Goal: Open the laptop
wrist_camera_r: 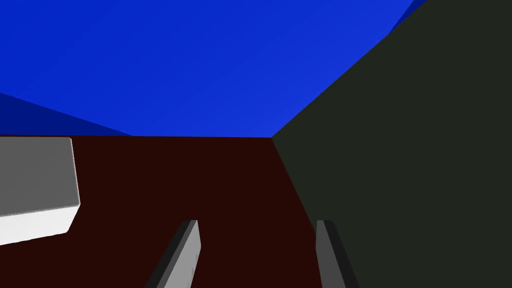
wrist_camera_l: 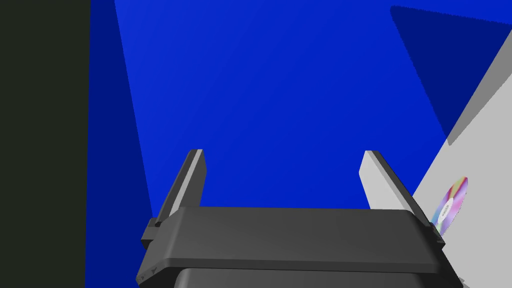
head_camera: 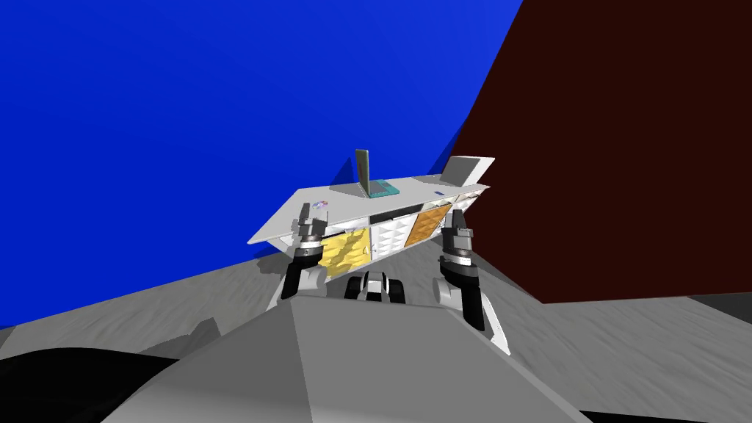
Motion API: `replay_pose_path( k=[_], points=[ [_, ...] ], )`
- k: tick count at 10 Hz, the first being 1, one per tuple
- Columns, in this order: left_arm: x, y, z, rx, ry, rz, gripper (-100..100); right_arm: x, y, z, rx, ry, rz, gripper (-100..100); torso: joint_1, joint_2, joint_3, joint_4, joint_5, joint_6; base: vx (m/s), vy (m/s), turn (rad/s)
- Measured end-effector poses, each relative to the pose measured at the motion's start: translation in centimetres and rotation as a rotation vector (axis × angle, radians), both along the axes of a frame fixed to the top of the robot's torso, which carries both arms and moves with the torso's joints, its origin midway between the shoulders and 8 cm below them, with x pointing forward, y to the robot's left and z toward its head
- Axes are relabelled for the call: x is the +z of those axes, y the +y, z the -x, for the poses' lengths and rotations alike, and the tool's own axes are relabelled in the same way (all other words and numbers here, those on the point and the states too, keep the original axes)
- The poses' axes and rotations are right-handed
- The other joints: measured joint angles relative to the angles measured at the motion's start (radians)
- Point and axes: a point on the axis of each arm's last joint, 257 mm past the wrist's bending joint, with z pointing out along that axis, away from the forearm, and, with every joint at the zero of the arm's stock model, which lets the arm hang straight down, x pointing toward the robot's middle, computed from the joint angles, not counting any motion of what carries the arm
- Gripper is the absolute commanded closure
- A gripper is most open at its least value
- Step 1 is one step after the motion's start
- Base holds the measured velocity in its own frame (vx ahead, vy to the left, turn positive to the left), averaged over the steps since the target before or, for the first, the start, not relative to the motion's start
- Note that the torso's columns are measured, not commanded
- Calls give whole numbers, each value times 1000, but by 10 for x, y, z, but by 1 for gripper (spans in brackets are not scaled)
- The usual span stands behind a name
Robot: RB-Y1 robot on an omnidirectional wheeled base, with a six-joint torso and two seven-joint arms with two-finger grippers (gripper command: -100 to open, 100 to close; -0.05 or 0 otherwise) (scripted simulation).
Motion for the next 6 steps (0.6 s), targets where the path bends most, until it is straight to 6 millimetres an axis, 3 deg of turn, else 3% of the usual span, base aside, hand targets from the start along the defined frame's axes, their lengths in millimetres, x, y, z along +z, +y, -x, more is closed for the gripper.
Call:
replay_pose_path(
  k=[6],
  points=[
    [9, -2, -34, -47, 50, -52, -100, 0, 0, 0, 0, 0, 0, 0, 2, 14, -24, 14, 0, 0, 43, -63, 56]
  ],
)
